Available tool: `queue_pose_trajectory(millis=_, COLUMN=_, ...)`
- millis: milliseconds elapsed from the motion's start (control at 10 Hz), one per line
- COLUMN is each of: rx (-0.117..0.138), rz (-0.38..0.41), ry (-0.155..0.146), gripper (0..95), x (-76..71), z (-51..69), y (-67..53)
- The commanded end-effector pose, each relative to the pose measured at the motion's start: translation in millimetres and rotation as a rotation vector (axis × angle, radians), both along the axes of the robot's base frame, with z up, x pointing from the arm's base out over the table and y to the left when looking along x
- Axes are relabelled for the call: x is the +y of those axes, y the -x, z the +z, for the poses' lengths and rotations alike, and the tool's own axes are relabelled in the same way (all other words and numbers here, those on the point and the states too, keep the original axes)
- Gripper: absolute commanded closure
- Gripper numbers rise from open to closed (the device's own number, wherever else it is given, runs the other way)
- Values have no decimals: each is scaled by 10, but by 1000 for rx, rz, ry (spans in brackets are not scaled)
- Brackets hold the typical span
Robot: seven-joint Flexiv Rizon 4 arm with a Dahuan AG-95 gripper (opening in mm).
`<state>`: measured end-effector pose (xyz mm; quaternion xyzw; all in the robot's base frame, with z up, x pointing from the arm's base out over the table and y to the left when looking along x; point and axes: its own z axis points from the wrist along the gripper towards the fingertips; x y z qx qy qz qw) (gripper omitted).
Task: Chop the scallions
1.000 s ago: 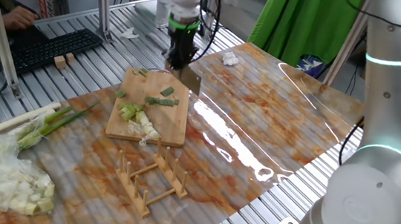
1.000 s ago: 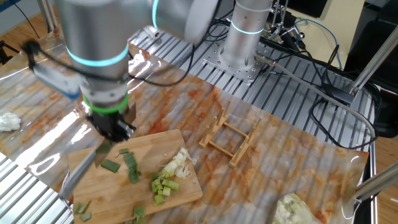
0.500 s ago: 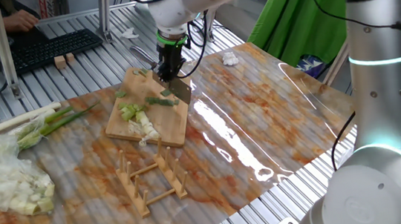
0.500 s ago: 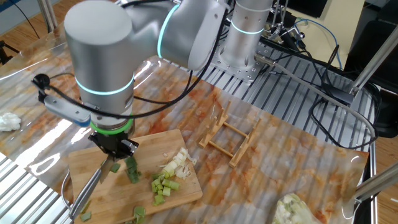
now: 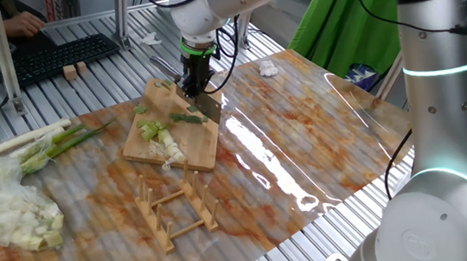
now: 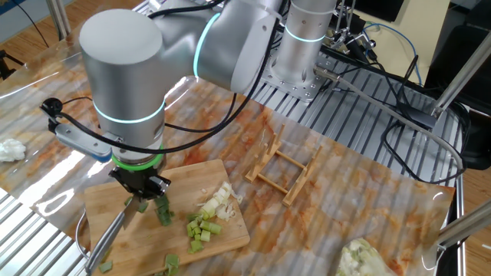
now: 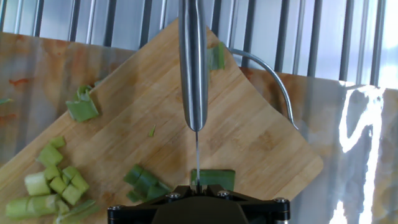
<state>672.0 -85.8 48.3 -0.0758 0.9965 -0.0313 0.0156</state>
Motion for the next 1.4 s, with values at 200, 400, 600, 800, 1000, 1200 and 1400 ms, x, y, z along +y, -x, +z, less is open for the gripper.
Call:
queue_pose_trajectory(millis=200, rx=2, rz=2, ry=-5, gripper=950, x=-4, z=-12, y=-10)
queue_pose_trajectory(millis=400, rx=2, rz=-2, ry=-7, gripper=950, x=2, z=-43, y=-16)
queue_pose_trajectory(millis=600, rx=-2, rz=-1, ry=-7, gripper=950, x=22, z=-158, y=-37)
queue_pose_trajectory(millis=800, rx=-6, rz=-1, ry=-5, gripper=950, x=37, z=-224, y=-43)
queue_pose_trajectory(millis=1000, rx=-6, rz=-10, ry=-15, gripper=950, x=40, z=-243, y=-44)
queue_pose_trajectory(millis=1200, rx=-23, rz=-12, ry=-18, gripper=950, x=46, z=-283, y=-46)
queue_pose_trajectory(millis=1400, rx=-17, rz=-16, ry=-18, gripper=950, x=46, z=-271, y=-38)
